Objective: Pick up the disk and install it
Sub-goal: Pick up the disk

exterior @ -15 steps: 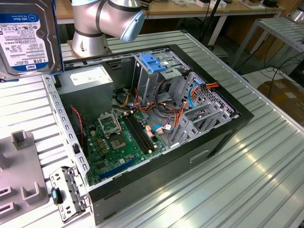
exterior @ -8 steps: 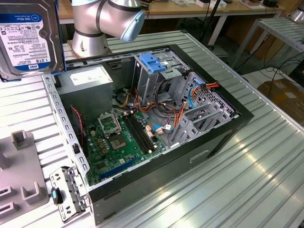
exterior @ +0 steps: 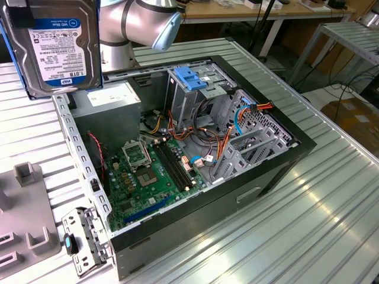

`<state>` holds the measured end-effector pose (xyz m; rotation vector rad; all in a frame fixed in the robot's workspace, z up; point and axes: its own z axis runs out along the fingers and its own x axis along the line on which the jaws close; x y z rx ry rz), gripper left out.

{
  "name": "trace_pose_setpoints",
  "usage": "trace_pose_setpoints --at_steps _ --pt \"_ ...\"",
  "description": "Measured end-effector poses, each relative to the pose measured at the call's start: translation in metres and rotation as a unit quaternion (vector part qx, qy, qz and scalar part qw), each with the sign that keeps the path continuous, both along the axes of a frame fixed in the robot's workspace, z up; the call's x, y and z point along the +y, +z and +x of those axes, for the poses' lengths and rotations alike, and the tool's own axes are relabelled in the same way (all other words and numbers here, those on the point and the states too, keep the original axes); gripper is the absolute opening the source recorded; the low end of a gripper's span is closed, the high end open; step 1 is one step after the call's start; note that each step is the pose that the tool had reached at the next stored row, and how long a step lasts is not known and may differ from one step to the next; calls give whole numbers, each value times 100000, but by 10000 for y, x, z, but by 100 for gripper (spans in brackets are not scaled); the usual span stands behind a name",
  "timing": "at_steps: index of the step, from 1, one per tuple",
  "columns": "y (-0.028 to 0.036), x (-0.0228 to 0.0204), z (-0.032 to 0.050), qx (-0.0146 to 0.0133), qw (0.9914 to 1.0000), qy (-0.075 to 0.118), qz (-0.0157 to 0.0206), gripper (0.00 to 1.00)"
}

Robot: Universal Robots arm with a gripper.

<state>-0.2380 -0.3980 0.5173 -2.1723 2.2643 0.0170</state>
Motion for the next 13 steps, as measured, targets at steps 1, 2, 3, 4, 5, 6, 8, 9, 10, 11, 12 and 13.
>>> trace_pose_setpoints --at_steps 1,2,3,4,5,6,8,9,10,11,12,13 --pt "0 0 8 4 100000 -1 -3 37" --pt "0 0 20 0 100000 0 -1 37" --pt "-1 0 30 -5 100000 0 4 37" --pt "0 0 37 0 100000 -3 1 37" --pt "0 0 43 -2 100000 -3 1 37" --pt "0 0 51 -1 100000 1 1 37" --pt "0 -1 62 2 100000 -1 1 37" --pt "0 -1 71 2 100000 -4 0 37" --pt "-1 -2 83 -3 100000 -3 3 37" --pt "-1 -3 90 0 100000 -2 0 37" --pt "-1 -5 95 -3 100000 -3 2 37" --pt "-2 -9 102 -4 100000 -6 -6 37"
